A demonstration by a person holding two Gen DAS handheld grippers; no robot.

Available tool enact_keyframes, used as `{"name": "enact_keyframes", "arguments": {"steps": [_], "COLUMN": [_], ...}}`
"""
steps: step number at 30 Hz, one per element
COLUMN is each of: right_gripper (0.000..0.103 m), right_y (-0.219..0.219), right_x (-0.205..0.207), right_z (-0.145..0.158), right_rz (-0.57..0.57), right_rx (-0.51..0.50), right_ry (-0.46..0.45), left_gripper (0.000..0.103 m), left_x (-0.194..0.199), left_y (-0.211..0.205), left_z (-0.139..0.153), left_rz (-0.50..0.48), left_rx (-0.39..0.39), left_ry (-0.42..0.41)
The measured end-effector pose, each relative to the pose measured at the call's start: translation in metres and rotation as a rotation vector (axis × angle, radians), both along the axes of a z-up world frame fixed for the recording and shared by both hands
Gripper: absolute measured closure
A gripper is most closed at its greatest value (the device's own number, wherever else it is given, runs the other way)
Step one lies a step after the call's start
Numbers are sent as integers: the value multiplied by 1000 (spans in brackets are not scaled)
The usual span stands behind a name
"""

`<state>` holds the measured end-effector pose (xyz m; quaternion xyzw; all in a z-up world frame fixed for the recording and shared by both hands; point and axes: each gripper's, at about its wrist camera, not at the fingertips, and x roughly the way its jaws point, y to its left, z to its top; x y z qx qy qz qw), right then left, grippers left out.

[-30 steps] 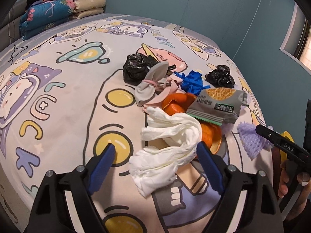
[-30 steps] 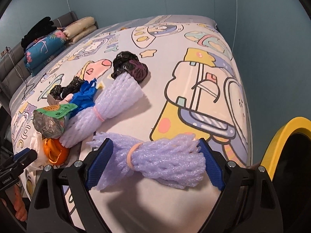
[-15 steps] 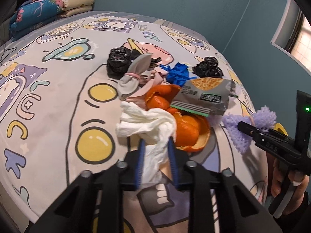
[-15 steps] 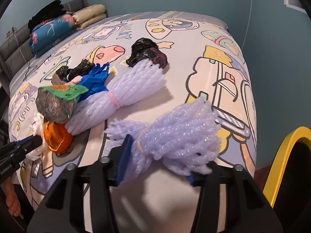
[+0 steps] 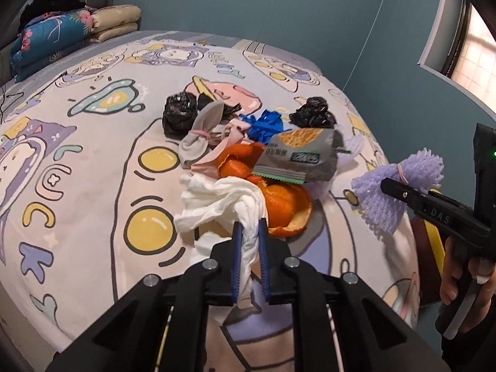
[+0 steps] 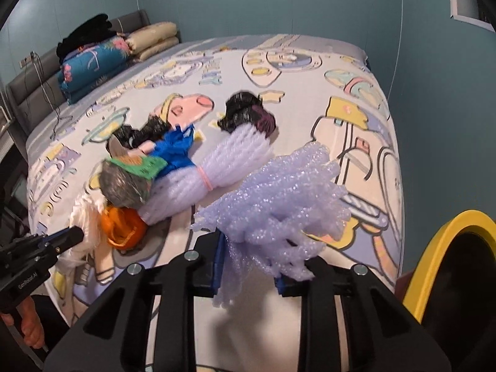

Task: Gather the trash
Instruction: 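Carry the white tissue and lavender foam net in both tools over the bin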

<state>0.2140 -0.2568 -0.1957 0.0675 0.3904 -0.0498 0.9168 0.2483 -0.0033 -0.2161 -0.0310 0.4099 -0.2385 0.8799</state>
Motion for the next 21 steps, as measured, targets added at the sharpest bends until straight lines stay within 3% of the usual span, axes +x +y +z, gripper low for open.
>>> {"name": "enact_keyframes", "arguments": {"steps": [21], "right_gripper": [79], "right_y": [-4], "right_x": [-52], "right_z": [67], "right_rz": [38], "right_rx": [34], "right_ry": [-154], "left_gripper": [95], "left_x": [-49], "left_y": [30], "left_z": [72], "left_rz": [58], "left_rx": [-104], "left_ry": [-155]}}
